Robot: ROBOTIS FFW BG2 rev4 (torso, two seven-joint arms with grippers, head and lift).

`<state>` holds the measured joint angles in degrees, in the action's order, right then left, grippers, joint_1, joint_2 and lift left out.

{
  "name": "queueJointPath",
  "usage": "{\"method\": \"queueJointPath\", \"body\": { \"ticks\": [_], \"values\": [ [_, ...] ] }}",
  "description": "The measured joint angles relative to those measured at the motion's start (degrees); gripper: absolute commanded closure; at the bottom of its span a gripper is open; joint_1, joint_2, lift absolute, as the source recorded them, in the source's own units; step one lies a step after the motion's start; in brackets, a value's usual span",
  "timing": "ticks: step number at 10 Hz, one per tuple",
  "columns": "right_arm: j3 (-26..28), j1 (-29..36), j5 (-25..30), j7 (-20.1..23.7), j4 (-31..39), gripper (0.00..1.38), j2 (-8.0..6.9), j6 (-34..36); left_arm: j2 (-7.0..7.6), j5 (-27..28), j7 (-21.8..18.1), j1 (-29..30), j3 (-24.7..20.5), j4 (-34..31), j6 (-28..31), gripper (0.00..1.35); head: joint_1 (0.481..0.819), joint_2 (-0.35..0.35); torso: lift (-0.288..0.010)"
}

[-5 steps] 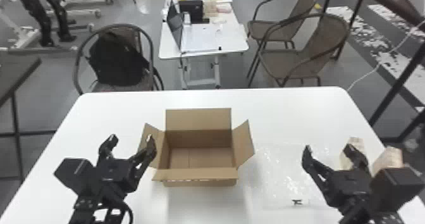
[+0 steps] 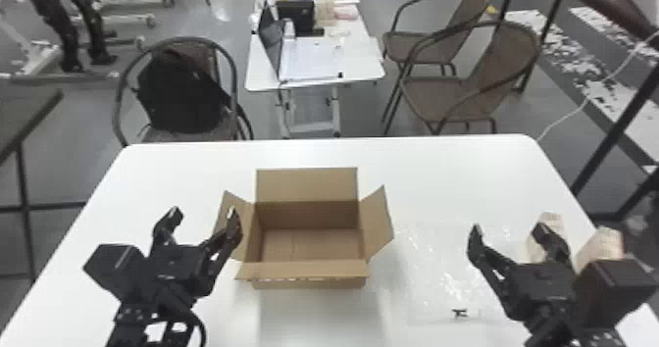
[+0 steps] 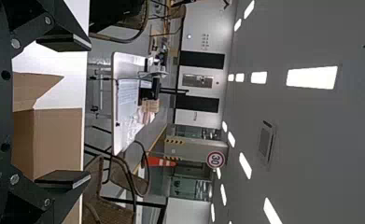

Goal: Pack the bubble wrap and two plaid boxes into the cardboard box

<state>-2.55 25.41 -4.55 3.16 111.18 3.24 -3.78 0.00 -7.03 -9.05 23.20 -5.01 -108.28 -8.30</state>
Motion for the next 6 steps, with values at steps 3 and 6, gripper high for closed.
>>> {"method": "queueJointPath", "body": {
  "ticks": [3, 6],
  "values": [
    [0.0, 0.0, 0.0, 0.0, 0.0, 0.31, 0.01, 0.0, 0.0, 0.0, 0.0, 0.0, 0.0, 0.0, 0.0, 0.31, 0.695, 0.06, -0.04],
    [0.0, 0.0, -0.2, 0.0, -0.1, 0.31, 0.02, 0.0, 0.0, -2.0, 0.0, 0.0, -0.1, 0.6, 1.1, 0.31, 0.695, 0.061, -0.04]
  ]
}}
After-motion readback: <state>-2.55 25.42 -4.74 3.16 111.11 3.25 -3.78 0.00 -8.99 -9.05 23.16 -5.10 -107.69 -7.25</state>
